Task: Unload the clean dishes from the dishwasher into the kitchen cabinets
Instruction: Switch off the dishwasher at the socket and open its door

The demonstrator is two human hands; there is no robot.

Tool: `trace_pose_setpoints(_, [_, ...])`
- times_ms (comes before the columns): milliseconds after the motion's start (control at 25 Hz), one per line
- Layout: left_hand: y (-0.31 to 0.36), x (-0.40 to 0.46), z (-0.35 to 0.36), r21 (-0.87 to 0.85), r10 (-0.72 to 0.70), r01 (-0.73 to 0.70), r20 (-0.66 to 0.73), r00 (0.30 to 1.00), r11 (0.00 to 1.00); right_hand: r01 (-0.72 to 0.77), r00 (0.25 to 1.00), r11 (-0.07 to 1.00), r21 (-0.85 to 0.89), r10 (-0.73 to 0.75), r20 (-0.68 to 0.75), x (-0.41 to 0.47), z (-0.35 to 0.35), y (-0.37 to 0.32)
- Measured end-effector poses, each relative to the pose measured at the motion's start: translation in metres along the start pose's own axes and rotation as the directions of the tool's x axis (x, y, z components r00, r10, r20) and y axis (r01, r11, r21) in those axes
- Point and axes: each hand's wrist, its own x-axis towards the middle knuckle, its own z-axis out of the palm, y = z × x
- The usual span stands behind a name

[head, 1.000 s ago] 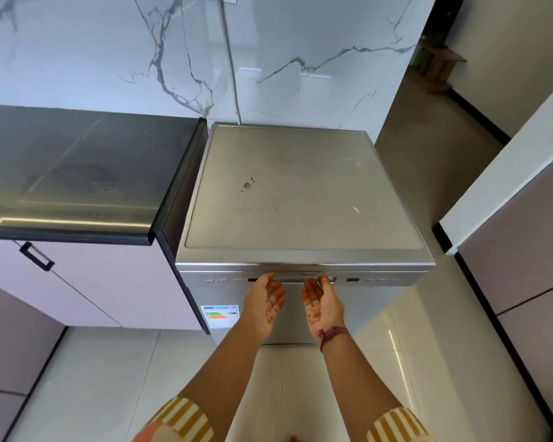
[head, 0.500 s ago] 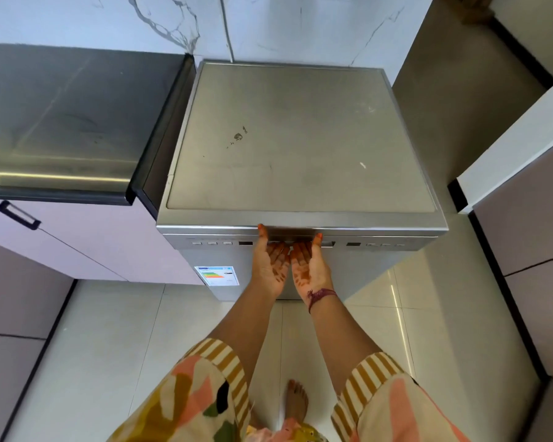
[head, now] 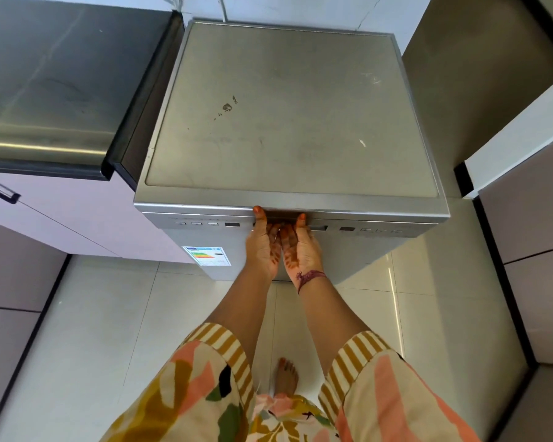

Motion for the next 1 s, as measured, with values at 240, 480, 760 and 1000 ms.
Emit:
trace_pose_setpoints(240, [-0.007,0.004,-0.001,0.090,0.069,-0.064,-0.046,0.997,0.994,0.030,0.999,0.999,-0.034,-0.030,0.021,-0.002,0.000,-0.005])
trace_pose_setpoints(480, [-0.006,0.001,-0.002,0.087,0.075,-0.069,-0.070,0.995,0.994,0.043,0.998,0.998,-0.043,-0.045,-0.038,-0.003,0.003,0.000])
trace_pose_setpoints(760, [-0.040,-0.056,-0.063,0.076,-0.068,0.078,-0.124,0.990,0.994,0.023,0.978,0.996,-0.083,-0.040,-0.204,-0.062,-0.051,0.047])
trace_pose_setpoints(1000, [-0.080,-0.128,-0.134,0.008,-0.288,0.293,-0.163,0.944,0.956,-0.090,0.959,0.990,-0.112,0.056,-0.278,-0.143,-0.118,0.090])
